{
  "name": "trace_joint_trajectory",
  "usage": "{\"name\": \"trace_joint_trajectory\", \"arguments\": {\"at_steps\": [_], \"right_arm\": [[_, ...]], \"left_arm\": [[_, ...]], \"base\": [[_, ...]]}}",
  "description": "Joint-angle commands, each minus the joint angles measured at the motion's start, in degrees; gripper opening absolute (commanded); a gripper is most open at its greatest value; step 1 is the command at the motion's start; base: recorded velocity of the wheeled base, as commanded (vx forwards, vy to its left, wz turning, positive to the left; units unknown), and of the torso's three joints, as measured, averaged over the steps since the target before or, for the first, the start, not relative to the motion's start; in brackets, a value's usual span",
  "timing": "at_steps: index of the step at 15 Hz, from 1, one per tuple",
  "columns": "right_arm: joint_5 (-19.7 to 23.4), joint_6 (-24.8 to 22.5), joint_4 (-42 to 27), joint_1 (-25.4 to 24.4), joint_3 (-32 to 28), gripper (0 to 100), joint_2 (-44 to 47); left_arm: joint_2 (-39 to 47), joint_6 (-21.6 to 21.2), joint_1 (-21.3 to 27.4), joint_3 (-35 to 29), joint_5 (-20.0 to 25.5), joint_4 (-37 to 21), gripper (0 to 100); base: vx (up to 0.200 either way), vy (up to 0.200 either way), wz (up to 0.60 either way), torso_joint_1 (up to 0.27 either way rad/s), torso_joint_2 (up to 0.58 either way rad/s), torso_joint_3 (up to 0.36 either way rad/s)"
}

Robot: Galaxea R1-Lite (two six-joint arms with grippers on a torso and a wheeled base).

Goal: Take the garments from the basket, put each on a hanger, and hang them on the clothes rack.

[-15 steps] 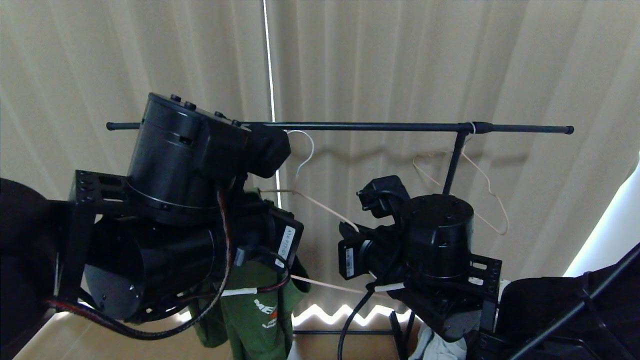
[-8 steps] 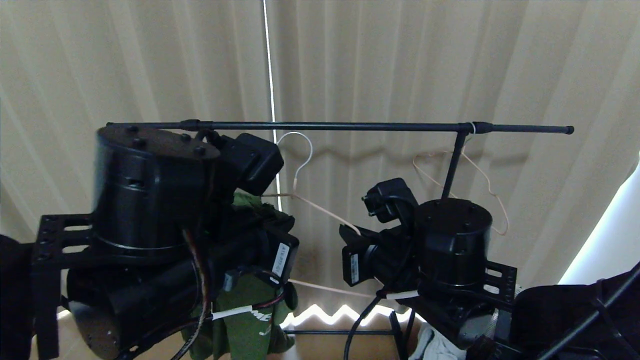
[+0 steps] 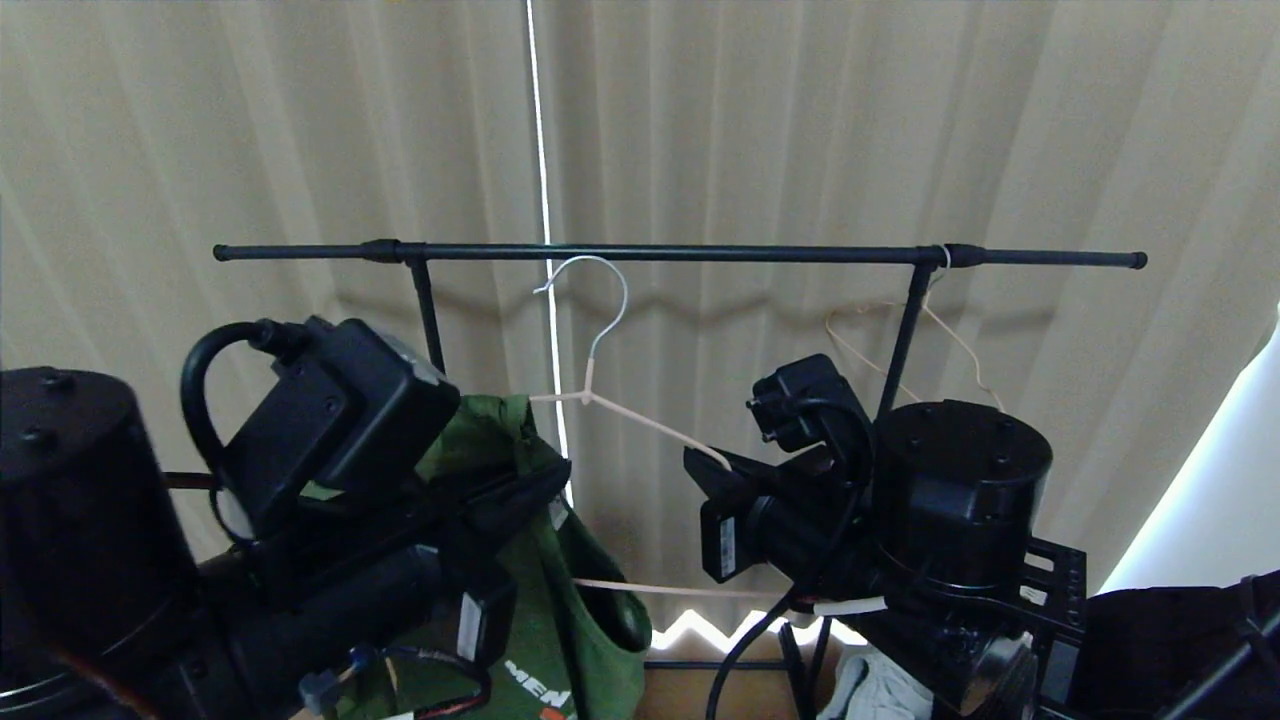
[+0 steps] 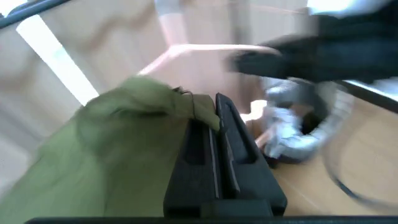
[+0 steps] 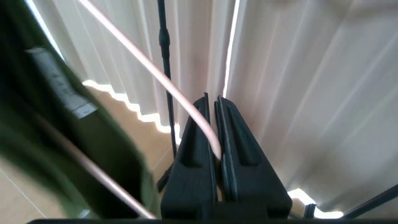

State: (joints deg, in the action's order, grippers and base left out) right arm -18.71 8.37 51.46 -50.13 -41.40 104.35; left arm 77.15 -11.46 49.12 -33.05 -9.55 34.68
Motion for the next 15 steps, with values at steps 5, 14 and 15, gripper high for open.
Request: {"name": "trace_joint_trajectory", "arguments": {"at_steps": [5, 14, 15], "right_arm": [[-0.1, 0.0, 0.2, 0.0, -0.1, 0, 0.1], [-0.1, -0.1, 0.1, 0.0, -0.2, 0, -0.2], [-0.1, -0.1, 0.1, 0.0, -0.1, 0, -0.3]], "left_arm": [[1.9, -5.7, -3.9, -0.5, 6.0, 2.3, 0], [5.4, -10.3, -1.0, 1.8, 6.0, 2.2, 100], [4.9, -10.2, -1.0, 2.0, 6.0, 2.2, 100]], "base": [[0.000, 0.000, 0.00, 0.000, 0.00, 0.000], [0.000, 0.000, 0.00, 0.000, 0.00, 0.000], [0.000, 0.000, 0.00, 0.000, 0.00, 0.000]]}}
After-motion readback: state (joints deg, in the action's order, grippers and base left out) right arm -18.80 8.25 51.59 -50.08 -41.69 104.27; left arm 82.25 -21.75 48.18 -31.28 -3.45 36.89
